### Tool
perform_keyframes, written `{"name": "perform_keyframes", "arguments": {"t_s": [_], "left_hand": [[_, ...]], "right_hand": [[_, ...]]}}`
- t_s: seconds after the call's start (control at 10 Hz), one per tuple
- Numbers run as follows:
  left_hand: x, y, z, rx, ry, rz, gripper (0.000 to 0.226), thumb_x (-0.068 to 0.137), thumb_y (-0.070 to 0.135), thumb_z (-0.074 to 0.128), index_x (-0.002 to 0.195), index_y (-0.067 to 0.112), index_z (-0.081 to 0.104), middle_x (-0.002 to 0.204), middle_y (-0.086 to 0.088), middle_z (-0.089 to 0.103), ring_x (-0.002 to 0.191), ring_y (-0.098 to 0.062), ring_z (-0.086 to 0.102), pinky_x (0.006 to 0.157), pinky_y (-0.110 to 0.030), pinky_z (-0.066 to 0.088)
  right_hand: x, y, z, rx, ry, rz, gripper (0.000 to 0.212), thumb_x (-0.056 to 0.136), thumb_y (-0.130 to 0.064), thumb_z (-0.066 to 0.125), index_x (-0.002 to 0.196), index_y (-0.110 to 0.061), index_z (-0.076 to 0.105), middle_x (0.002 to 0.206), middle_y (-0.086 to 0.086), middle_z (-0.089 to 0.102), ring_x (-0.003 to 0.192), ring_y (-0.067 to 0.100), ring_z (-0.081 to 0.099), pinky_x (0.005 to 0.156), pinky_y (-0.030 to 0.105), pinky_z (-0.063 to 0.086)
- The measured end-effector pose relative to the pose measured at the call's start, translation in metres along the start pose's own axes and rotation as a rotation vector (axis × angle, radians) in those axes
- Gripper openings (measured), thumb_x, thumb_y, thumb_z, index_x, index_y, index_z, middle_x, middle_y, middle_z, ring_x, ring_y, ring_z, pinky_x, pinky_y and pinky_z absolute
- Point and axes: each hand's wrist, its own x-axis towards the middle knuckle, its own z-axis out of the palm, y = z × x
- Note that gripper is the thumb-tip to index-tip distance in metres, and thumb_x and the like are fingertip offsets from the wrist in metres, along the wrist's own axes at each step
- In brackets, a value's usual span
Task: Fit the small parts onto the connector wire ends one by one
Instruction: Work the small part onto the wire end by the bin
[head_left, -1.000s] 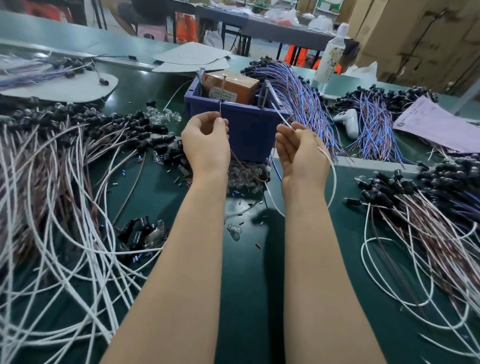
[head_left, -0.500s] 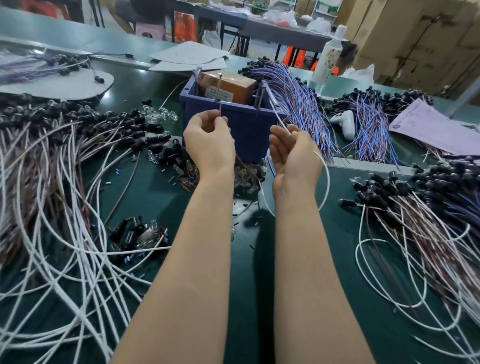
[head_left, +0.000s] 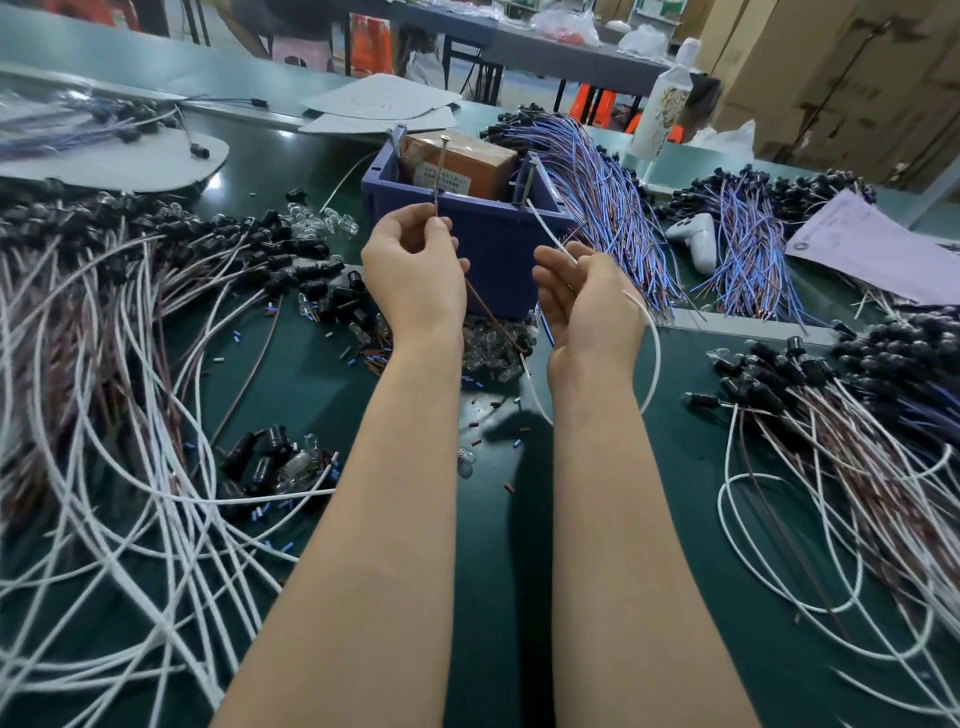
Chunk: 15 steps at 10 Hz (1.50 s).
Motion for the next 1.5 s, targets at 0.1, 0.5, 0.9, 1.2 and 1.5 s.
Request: {"name": "perform_keyframes", "arguments": {"t_s": [0.1,0.5,0.9,1.2,1.5], "left_hand": [[0.0002,-0.0003,0.0001,0.001,-0.018,-0.011,0.013,0.095,0.005,0.051,0.092,0.015,0.059,0.079,0.005,0.063,0.061,0.0,0.057,0.052,-0.012,0.046],[0.0006,0.0006,-0.0016,-0.043,0.035,0.0,0.011,0.095,0.003,0.05,0.098,0.01,0.058,0.081,0.002,0.062,0.064,-0.004,0.058,0.054,-0.014,0.048],[0.0029,0.0026,0.0031,-0.045,-0.069,-0.022,0.017,0.095,0.0,0.05,0.109,0.002,0.06,0.083,0.001,0.061,0.068,-0.004,0.058,0.062,-0.013,0.051],[0.0016,0.0013,0.0027,-0.052,-0.08,-0.021,0.015,0.095,0.0,0.05,0.105,0.004,0.06,0.082,0.001,0.06,0.069,-0.005,0.058,0.062,-0.013,0.051],[0.0025,0.0053,0.0013,-0.082,-0.049,-0.044,0.017,0.095,-0.001,0.049,0.108,0.002,0.061,0.082,0.001,0.06,0.068,-0.005,0.057,0.062,-0.013,0.051]], "right_hand": [[0.0007,-0.0004,0.0003,-0.002,-0.006,-0.001,0.023,0.095,-0.008,0.038,0.086,-0.013,0.057,0.068,0.0,0.07,0.058,0.008,0.062,0.057,0.017,0.048],[0.0,-0.0011,-0.0003,-0.019,-0.008,0.002,0.023,0.095,-0.007,0.038,0.084,-0.012,0.057,0.065,0.0,0.069,0.054,0.007,0.061,0.055,0.016,0.048],[-0.0005,-0.0002,0.0003,-0.03,-0.001,0.002,0.021,0.094,-0.006,0.039,0.085,-0.012,0.058,0.065,0.0,0.069,0.054,0.008,0.061,0.056,0.017,0.048],[-0.0008,-0.0009,-0.0007,-0.033,-0.014,-0.001,0.024,0.093,-0.005,0.039,0.081,-0.012,0.058,0.061,-0.001,0.069,0.052,0.007,0.061,0.053,0.016,0.048],[-0.0016,-0.0005,-0.0024,-0.03,-0.005,0.009,0.02,0.093,-0.007,0.039,0.085,-0.012,0.057,0.062,-0.001,0.069,0.052,0.007,0.06,0.052,0.016,0.046]]}}
